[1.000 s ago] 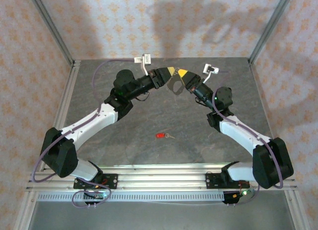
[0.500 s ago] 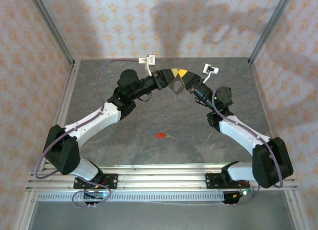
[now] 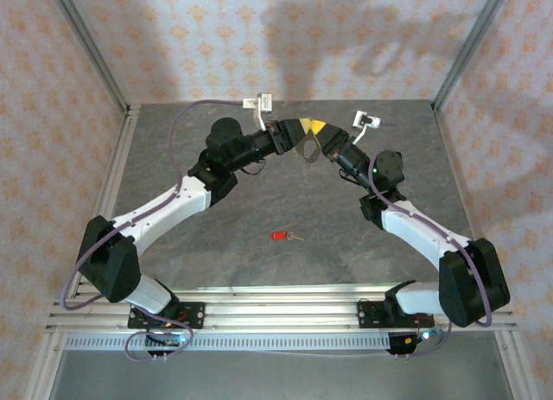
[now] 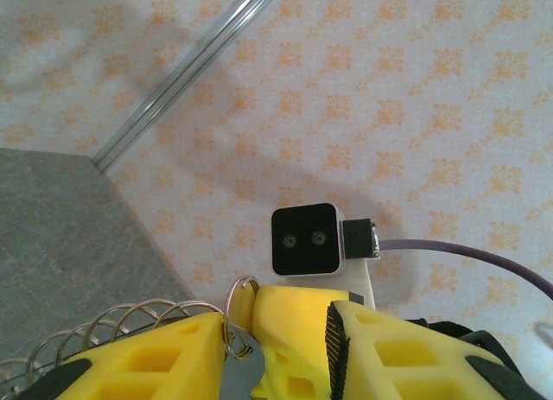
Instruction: Put the keys on the keyring
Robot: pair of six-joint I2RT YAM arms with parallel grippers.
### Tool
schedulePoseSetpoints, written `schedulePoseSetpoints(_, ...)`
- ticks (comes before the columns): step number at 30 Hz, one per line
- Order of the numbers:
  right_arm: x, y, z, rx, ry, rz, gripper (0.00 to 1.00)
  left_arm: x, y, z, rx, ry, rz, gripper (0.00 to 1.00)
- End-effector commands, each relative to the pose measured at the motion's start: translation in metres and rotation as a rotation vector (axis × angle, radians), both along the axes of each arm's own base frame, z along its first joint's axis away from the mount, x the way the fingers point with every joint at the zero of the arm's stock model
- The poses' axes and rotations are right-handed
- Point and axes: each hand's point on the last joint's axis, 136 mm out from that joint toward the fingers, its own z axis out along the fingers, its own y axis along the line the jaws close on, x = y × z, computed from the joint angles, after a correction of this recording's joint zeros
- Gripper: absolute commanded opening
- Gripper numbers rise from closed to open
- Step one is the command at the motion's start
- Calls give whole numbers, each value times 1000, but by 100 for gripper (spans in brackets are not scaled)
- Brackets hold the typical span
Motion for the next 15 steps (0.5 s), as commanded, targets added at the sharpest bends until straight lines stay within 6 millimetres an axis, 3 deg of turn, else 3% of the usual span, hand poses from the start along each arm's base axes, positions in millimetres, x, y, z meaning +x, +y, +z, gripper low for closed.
schedulePoseSetpoints(1,-8,5,24,18,-75,31,0,-7,-10,16,0,-61,-23,36)
schedulePoseSetpoints(15,-7,4,18,7,-61,21,0,-1,-9,13,-12,-59,2,9)
